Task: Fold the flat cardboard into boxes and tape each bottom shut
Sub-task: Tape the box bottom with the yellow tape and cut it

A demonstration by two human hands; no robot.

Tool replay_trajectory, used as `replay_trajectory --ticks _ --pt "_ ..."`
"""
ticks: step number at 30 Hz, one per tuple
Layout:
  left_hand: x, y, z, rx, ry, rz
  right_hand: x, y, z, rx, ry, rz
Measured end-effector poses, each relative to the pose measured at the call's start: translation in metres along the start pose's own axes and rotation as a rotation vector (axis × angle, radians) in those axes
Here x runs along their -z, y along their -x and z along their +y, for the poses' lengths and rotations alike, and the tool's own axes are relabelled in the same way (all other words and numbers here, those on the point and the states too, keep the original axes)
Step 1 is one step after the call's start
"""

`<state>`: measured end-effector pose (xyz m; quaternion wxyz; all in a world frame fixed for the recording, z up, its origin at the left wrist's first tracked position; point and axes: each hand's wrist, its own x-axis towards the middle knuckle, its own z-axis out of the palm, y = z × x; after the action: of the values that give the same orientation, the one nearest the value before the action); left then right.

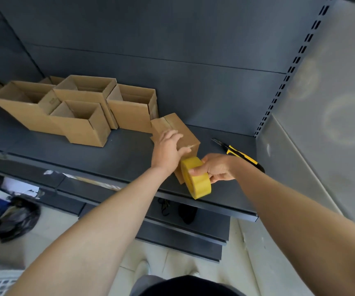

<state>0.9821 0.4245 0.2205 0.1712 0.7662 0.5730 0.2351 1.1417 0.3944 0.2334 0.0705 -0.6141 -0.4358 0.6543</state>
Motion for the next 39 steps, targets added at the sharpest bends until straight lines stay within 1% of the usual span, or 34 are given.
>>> replay_trajectory --ticks 2,3,4,8,14,18,22,24,26,27,28,29,30,31,32,33,34,36,39 --pt "-0.003 0.011 0.001 0.084 0.026 0.127 0.0 -0.004 -0.002 0.015 -0.023 -0.012" --pt "-0.004 0.017 0.001 0.14 0.043 0.14 0.0 -0.005 -0.003 0.019 -0.03 -0.022" --pt "-0.005 0.022 0.002 0.198 0.096 0.139 0.001 -0.006 -0.003 0.022 -0.036 -0.03" --pt "-0.01 0.037 0.01 0.417 0.459 0.085 0.002 -0.008 -0.004 0.038 -0.062 -0.055" --pt "-0.018 0.038 0.016 0.53 0.679 -0.005 0.01 -0.009 0.009 0.047 -0.143 -0.171" --pt "-0.022 0.037 0.021 0.623 0.772 -0.07 0.011 -0.005 0.016 0.083 -0.152 -0.231" --pt "-0.026 0.034 0.028 0.704 0.952 -0.052 0.01 -0.004 0.016 0.101 -0.134 -0.235" --pt "-0.03 0.033 0.031 0.719 0.992 -0.028 0.012 -0.001 0.016 0.105 -0.128 -0.254" --pt "-0.031 0.03 0.032 0.743 1.015 0.0 0.02 0.002 0.019 0.116 -0.171 -0.265" --pt "-0.031 0.028 0.032 0.751 1.019 0.007 0.027 0.0 0.022 0.119 -0.204 -0.211" --pt "-0.03 0.028 0.033 0.758 1.019 0.005 0.034 -0.002 0.025 0.124 -0.24 -0.089" --pt "-0.03 0.028 0.034 0.765 1.025 0.006 0.042 -0.007 0.028 0.13 -0.235 0.106" --pt "-0.03 0.028 0.034 0.771 1.033 0.011 0.051 -0.015 0.033 0.127 -0.151 0.341" --pt "-0.032 0.028 0.034 0.779 1.045 0.02 0.06 -0.023 0.038 0.102 0.037 0.565" --pt "-0.032 0.029 0.034 0.79 1.059 0.03 0.067 -0.029 0.044 0.047 0.249 0.717" --pt "-0.033 0.029 0.034 0.8 1.071 0.046 0.072 -0.032 0.05 -0.019 0.425 0.791" --pt "-0.033 0.03 0.035 0.807 1.076 0.064 0.075 -0.035 0.058 -0.091 0.517 0.812" --pt "-0.036 0.031 0.036 0.832 1.083 0.115 0.076 -0.035 0.071 -0.194 0.544 0.774" --pt "-0.036 0.032 0.039 0.942 1.109 0.181 0.073 -0.04 0.083 -0.202 0.549 0.79"
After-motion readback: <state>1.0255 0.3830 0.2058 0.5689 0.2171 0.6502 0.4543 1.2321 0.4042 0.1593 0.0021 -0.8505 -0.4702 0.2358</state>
